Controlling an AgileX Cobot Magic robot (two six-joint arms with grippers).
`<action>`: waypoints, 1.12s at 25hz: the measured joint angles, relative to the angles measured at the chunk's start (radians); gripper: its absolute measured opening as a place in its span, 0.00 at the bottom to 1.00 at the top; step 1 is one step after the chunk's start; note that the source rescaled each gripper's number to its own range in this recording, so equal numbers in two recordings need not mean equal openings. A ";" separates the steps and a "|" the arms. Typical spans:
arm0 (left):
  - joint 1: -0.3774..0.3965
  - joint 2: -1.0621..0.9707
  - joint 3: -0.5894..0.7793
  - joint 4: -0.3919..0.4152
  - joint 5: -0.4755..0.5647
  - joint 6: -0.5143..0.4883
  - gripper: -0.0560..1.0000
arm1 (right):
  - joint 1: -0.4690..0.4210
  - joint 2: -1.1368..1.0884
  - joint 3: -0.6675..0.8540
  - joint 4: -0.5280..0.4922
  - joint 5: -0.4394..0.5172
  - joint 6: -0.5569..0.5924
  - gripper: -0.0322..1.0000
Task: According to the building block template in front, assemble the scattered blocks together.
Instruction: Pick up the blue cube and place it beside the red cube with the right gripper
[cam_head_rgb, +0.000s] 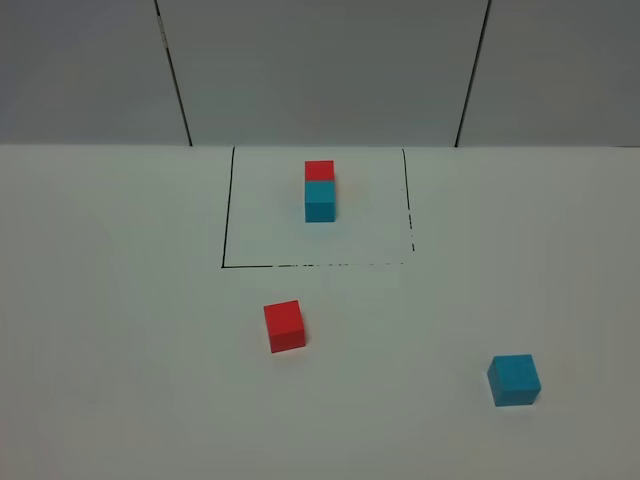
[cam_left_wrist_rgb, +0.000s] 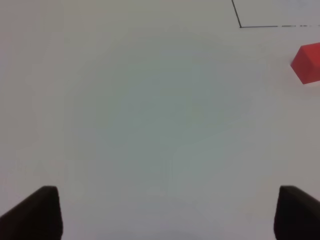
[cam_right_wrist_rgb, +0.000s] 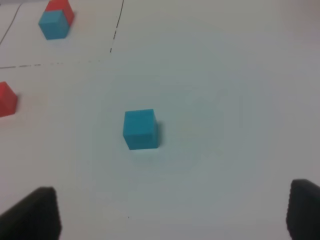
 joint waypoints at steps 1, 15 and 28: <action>0.000 -0.003 0.000 0.000 -0.001 0.000 0.79 | 0.000 0.000 0.000 0.000 0.000 0.000 0.81; 0.000 -0.035 0.000 -0.004 0.000 0.003 0.53 | 0.000 0.000 0.000 0.000 0.000 0.000 0.81; 0.000 -0.035 0.000 -0.005 -0.001 0.003 0.46 | 0.000 0.000 0.000 0.000 0.000 0.000 0.81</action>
